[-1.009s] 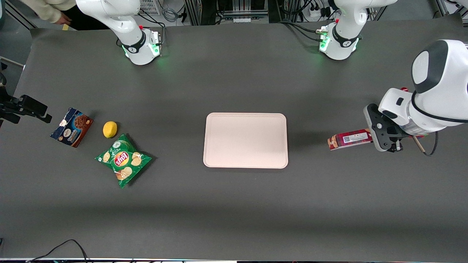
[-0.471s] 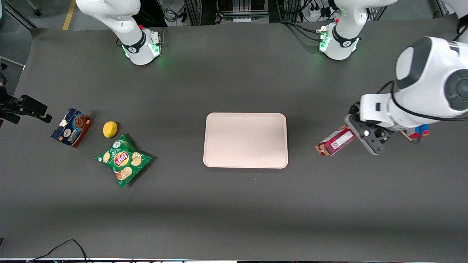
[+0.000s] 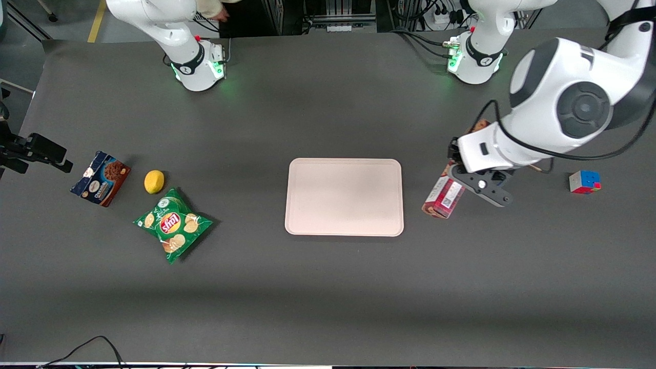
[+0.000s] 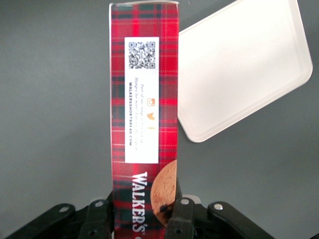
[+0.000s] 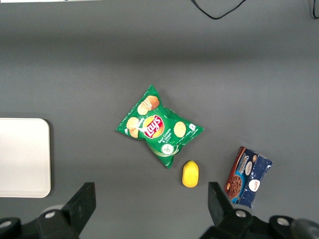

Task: Place red cookie box on tray
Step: 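Carry the held cookie box over onto the white tray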

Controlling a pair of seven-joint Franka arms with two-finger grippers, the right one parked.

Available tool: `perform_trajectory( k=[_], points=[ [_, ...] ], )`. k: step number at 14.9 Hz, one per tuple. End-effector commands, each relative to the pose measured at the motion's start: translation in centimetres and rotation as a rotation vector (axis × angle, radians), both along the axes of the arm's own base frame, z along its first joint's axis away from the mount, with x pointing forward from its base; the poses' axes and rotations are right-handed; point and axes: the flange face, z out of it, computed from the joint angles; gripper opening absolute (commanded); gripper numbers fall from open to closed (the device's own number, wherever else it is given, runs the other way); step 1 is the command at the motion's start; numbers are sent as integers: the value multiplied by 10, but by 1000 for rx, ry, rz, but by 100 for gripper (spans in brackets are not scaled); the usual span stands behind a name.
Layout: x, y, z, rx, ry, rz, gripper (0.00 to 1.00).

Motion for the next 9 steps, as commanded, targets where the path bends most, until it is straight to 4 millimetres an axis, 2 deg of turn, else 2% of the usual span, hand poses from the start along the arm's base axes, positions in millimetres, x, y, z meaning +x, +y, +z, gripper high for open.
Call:
perform_trajectory(
  k=[1, 5, 6, 7, 9],
  points=[
    [-18, -40, 6, 22, -1, 200, 5],
    [-34, -81, -12, 37, -8, 425, 5],
    [-42, -98, -19, 30, -20, 506, 5],
    [-50, -113, -29, 31, -43, 555, 5],
    [-58, -127, -52, 45, -96, 567, 5]
  ],
)
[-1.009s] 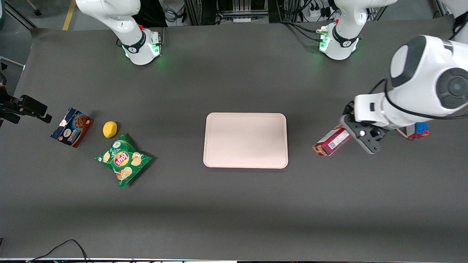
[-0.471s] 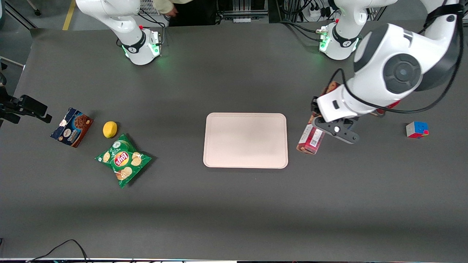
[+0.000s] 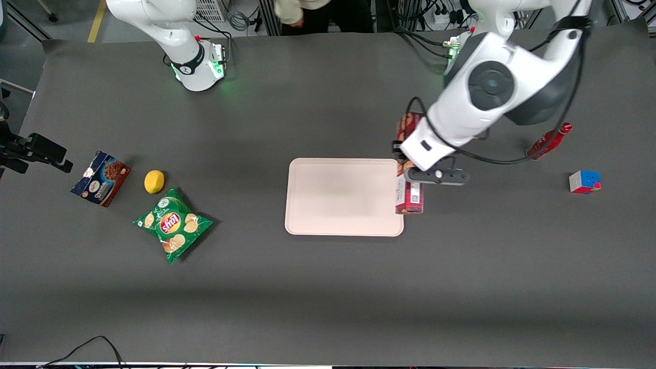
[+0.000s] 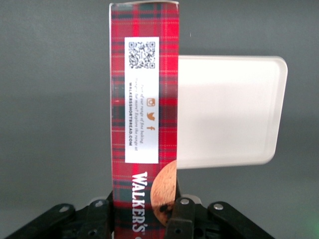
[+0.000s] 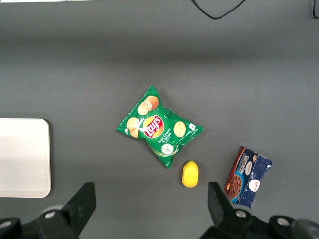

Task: Place red cookie box on tray
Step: 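Carry the held cookie box over onto the white tray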

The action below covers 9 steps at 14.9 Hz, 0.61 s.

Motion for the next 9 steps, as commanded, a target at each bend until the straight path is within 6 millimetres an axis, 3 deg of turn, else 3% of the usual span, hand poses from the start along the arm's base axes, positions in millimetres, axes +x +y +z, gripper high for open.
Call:
perform_trajectory(
  k=[1, 9],
  points=[
    [-17, -23, -34, 23, -53, 72, 5],
    [-27, -35, -112, 59, -116, 80, 5]
  ],
)
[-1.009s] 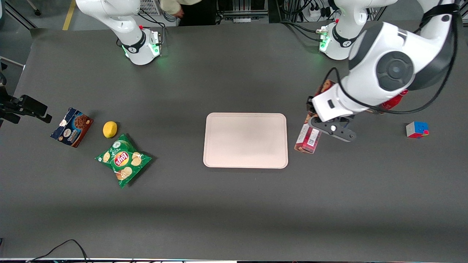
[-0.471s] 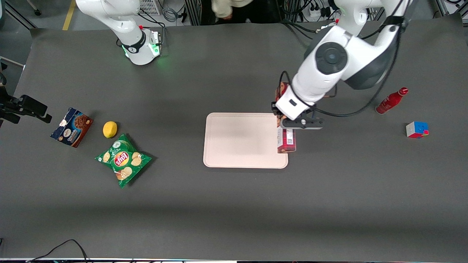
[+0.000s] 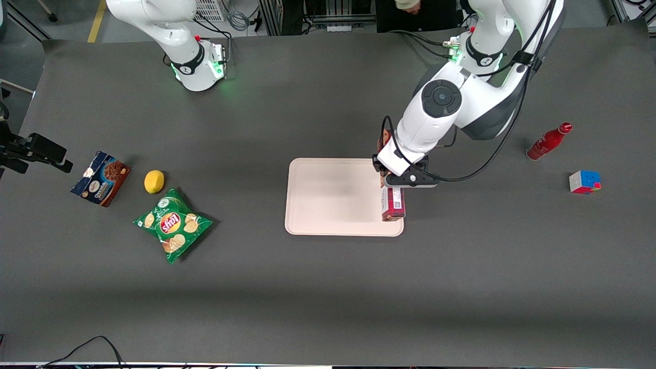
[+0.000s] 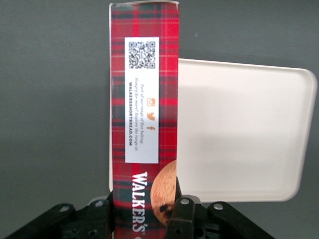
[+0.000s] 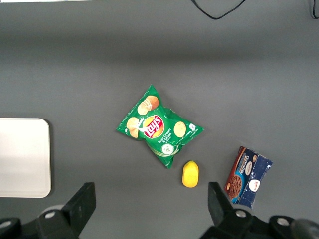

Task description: Place red cookie box on tray

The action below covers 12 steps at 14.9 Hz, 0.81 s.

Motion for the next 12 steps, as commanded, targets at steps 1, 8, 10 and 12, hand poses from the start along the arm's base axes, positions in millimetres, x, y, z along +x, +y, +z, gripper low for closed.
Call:
perform_trajectory(
  k=[1, 8, 10, 12],
  points=[
    [-4, -13, -23, 42, -41, 45, 5],
    [3, -22, -72, 23, -65, -10, 6],
    [5, -24, -82, 11, -65, -19, 6],
    [6, -24, -92, 13, -66, -26, 6]
  ],
)
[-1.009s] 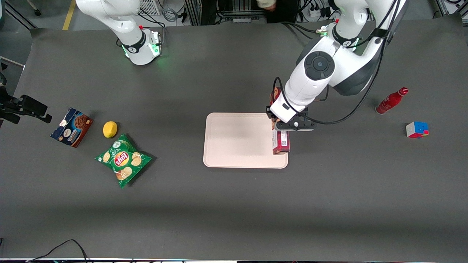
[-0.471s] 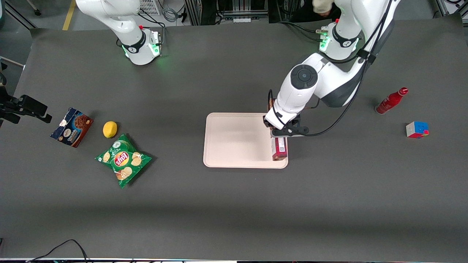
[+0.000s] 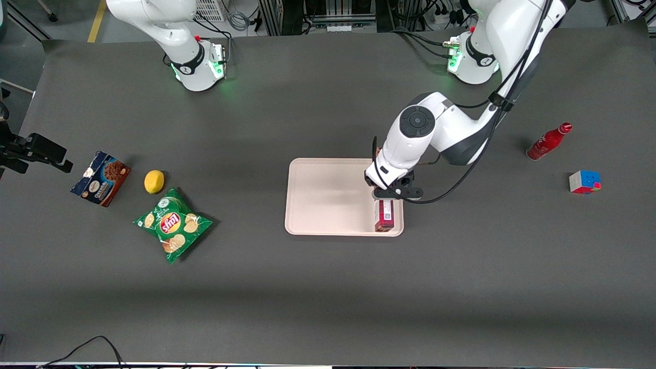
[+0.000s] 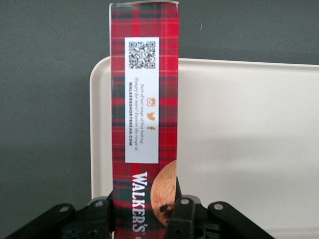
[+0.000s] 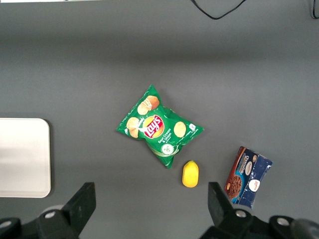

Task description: Place red cookie box on tray

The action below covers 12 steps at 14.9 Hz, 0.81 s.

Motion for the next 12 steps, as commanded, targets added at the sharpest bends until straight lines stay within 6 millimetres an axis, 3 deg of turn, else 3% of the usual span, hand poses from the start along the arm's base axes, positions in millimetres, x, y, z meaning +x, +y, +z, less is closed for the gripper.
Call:
perform_trajectory(
  k=[1, 6, 12],
  points=[
    [2, -6, -11, 8, -26, 1, 6],
    [10, -9, -25, 28, -48, 99, 6],
    [8, -13, -37, 21, -47, 81, 6]
  ],
)
